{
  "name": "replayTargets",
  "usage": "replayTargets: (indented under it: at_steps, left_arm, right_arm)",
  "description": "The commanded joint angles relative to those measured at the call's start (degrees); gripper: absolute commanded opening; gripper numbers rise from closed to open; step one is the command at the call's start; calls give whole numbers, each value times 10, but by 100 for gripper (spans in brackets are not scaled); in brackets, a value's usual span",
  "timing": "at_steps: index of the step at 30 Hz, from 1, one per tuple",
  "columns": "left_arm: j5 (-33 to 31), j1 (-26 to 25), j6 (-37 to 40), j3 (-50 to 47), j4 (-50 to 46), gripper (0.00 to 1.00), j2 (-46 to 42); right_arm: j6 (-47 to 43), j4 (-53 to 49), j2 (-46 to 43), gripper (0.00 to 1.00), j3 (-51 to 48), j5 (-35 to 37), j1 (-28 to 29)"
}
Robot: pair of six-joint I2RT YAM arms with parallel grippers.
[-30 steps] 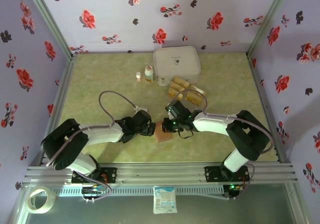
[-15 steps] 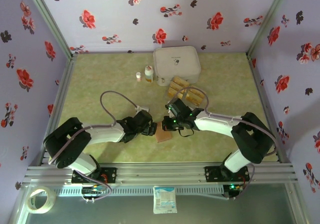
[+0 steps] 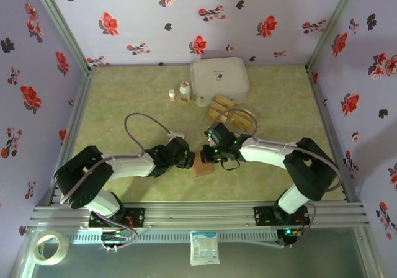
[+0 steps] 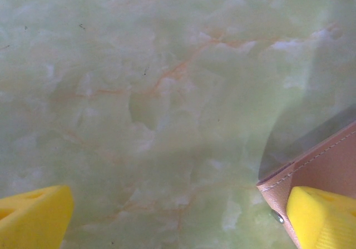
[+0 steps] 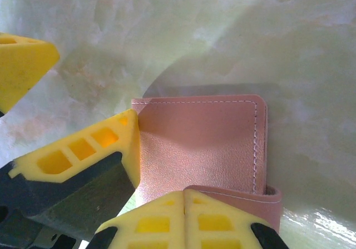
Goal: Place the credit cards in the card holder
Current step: Close the button on the card holder.
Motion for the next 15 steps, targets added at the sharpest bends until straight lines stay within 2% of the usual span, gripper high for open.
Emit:
replayTargets:
  at_steps: [1,15]
  left_arm:
    - [-5,-6,9,-2,-24,100,20]
    - [-6,-6,11,-4,-24,100,18]
  right_arm:
    - [5,15,11,0,-9,-5,2]
    - [17,40,9,0,-48,-4,1]
